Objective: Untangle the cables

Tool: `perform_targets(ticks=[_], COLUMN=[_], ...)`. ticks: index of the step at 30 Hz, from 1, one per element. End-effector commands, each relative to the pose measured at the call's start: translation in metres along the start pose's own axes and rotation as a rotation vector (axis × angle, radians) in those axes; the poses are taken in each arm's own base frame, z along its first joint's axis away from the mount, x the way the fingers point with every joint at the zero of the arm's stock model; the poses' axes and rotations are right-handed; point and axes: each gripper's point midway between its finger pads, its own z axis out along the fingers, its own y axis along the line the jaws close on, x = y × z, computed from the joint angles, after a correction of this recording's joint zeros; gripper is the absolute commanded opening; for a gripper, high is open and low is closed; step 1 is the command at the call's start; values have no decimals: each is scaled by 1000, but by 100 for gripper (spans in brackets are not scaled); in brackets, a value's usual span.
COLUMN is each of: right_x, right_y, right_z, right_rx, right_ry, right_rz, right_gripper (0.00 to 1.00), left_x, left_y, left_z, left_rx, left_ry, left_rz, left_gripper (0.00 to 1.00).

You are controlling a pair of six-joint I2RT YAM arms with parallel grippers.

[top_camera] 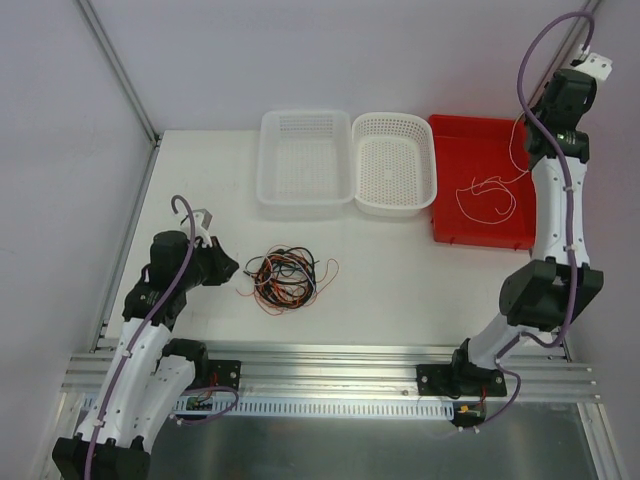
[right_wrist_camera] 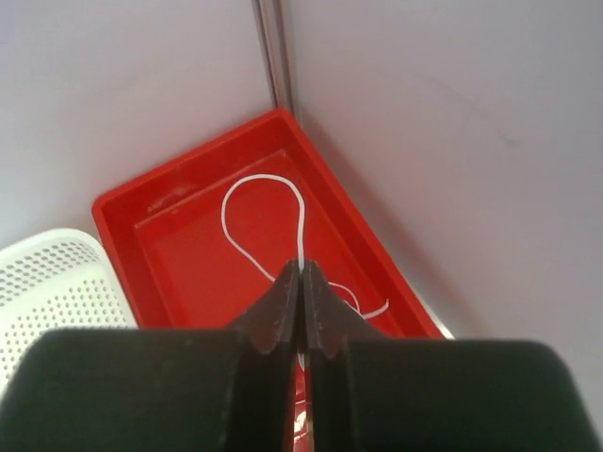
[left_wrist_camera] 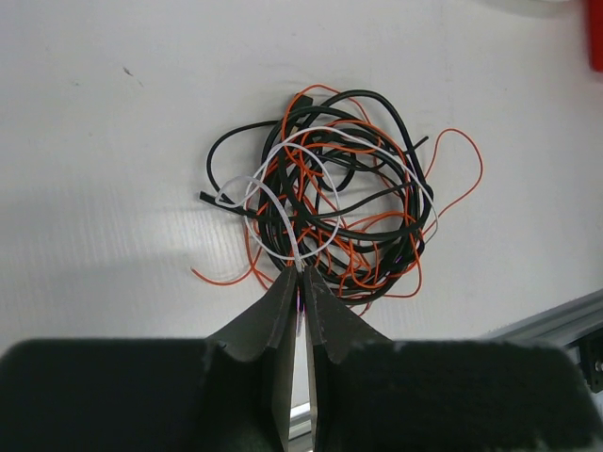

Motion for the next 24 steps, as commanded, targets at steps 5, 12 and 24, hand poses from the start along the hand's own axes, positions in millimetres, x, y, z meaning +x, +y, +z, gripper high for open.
perform_targets(ticks=[5, 12, 24], right_x=[93, 131, 191], right_y=[27, 38, 134], right_z=[53, 26, -154], right_rx=[-101, -159, -703], right_ry=[186, 258, 325], right_rz=[41, 91, -46], right_gripper=[11, 67, 76], left_x=[-3, -2, -11], left_y=[4, 5, -4], left_z=[7, 8, 2], left_rx=[-12, -17, 21], left_ry=[8, 16, -24], left_rz=[20, 21, 43], left_gripper=[7, 7, 6])
